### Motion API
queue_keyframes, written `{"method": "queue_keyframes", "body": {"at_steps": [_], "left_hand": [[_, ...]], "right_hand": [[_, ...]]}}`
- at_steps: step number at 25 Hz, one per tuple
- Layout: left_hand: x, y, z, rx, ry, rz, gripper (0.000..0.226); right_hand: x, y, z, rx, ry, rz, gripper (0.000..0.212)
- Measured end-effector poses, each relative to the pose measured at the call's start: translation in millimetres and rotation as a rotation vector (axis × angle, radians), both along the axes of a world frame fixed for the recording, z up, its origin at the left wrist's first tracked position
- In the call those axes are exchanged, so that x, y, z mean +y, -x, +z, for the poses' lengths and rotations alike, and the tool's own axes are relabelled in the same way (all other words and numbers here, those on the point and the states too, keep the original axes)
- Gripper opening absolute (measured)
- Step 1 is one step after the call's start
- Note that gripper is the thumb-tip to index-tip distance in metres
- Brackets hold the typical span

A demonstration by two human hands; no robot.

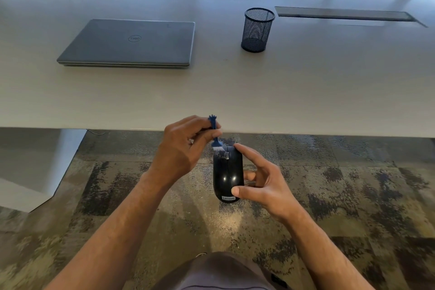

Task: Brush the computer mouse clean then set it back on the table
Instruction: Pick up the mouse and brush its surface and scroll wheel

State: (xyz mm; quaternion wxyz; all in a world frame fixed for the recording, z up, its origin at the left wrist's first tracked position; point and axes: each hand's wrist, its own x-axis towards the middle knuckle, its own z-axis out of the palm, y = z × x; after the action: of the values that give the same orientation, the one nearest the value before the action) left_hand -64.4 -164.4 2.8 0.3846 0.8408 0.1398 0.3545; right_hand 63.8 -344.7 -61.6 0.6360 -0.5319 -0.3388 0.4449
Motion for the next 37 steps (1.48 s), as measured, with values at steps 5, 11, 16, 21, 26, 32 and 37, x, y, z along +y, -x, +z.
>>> {"method": "queue_keyframes", "body": {"at_steps": [5, 11, 16, 21, 26, 32, 37], "left_hand": [[-4, -3, 8, -0.034, -0.045, -0.051, 0.016], [0, -1, 3, 0.021, -0.047, -0.002, 0.015], [-1, 0, 8, -0.011, -0.088, -0.020, 0.015], [-4, -2, 5, 0.002, -0.067, -0.030, 0.014], [2, 2, 9, -0.002, -0.012, 0.016, 0.018], [-5, -3, 5, 0.007, -0.058, -0.053, 0.014], [4, 8, 8, 0.015, -0.008, 0.025, 0.016]], "right_hand": [[2, 1, -1, 0.005, -0.013, -0.003, 0.086], [2, -2, -1, -0.005, -0.012, 0.004, 0.085], [3, -2, -3, -0.020, -0.007, 0.015, 0.085], [3, -1, -2, 0.002, -0.020, 0.011, 0.085], [3, 0, -3, -0.013, -0.022, 0.014, 0.085], [4, 4, -4, -0.021, -0.022, 0.010, 0.085], [2, 4, -3, -0.006, -0.010, 0.005, 0.085]]}}
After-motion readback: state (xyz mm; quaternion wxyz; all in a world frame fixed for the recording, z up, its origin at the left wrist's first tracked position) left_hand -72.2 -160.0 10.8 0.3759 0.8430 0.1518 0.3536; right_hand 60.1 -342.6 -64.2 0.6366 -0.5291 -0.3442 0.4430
